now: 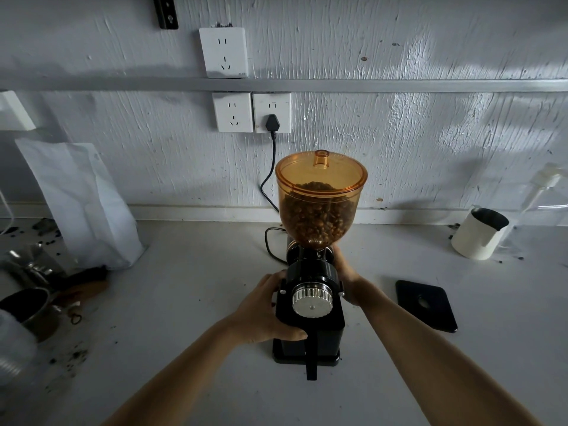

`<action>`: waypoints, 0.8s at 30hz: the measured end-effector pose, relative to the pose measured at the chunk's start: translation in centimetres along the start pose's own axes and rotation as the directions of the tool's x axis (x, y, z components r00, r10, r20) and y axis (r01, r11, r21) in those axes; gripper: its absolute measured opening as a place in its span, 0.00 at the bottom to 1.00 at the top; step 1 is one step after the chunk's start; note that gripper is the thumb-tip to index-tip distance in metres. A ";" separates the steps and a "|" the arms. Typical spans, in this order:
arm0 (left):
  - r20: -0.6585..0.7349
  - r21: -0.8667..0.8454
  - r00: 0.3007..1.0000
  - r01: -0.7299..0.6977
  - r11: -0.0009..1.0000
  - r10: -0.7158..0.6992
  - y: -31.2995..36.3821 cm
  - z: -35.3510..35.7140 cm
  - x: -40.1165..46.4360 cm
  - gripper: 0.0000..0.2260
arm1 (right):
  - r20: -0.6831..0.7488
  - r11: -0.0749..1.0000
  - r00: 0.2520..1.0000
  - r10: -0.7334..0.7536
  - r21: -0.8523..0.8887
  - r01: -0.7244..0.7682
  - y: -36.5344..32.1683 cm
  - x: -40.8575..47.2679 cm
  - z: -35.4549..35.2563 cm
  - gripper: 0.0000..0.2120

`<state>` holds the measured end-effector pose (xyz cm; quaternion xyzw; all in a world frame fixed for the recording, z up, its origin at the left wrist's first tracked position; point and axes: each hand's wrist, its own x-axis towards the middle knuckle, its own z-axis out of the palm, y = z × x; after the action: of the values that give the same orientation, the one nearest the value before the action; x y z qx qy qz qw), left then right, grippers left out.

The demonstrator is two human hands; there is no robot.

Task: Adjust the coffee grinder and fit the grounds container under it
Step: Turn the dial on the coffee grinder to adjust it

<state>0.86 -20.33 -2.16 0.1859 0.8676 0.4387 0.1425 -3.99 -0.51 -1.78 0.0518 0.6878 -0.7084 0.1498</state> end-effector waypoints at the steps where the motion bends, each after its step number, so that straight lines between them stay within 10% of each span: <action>1: 0.003 0.001 1.000 0.003 1.000 -0.003 0.0 0.0 0.0 0.39 | 0.001 1.000 1.000 0.001 -0.005 -0.001 0.0 0.0 0.0 0.30; 24: 0.001 -0.011 0.999 0.036 0.999 -0.036 0.0 0.0 -0.1 0.38 | -0.055 0.996 0.998 -0.006 -0.090 0.001 -0.7 1.3 0.2 0.20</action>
<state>0.95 -20.36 -2.14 0.1697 0.8683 0.4408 0.1517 -5.43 -0.89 -1.43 0.0634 0.7229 -0.6753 0.1317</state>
